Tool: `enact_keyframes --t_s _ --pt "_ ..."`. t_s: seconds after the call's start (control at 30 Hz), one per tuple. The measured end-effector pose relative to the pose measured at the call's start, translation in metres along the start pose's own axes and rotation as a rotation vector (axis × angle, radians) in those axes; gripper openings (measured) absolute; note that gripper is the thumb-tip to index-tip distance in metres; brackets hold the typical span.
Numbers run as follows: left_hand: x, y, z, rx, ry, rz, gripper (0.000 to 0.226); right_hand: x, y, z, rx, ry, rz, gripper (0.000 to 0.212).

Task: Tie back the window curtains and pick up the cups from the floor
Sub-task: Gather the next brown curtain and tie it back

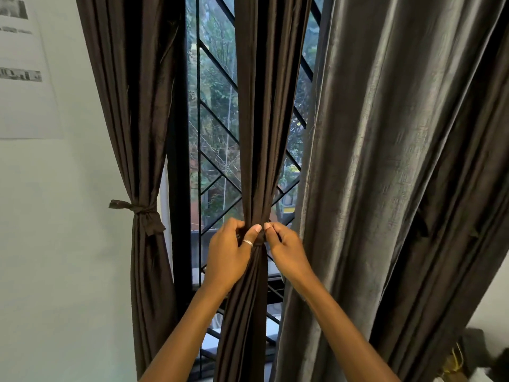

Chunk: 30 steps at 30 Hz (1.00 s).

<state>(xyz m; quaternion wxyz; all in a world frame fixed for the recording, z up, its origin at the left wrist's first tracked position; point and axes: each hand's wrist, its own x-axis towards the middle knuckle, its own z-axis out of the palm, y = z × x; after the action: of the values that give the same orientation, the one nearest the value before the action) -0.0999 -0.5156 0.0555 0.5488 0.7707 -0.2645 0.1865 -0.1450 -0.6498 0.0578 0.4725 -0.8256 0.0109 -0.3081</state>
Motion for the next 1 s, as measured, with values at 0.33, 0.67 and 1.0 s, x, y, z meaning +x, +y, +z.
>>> enact_keyframes --t_s 0.33,0.67,1.0 --pt "-0.002 -0.007 -0.007 -0.107 -0.035 -0.019 0.035 -0.013 -0.009 0.012 0.027 0.035 0.023 0.029" --pt "-0.016 -0.007 0.018 -0.051 -0.1 0.059 0.044 -0.024 0.001 -0.008 0.082 0.079 0.027 0.031" --pt "-0.033 0.027 0.061 0.28 0.219 0.012 0.056 -0.018 0.047 -0.06 0.077 0.005 0.099 0.031"
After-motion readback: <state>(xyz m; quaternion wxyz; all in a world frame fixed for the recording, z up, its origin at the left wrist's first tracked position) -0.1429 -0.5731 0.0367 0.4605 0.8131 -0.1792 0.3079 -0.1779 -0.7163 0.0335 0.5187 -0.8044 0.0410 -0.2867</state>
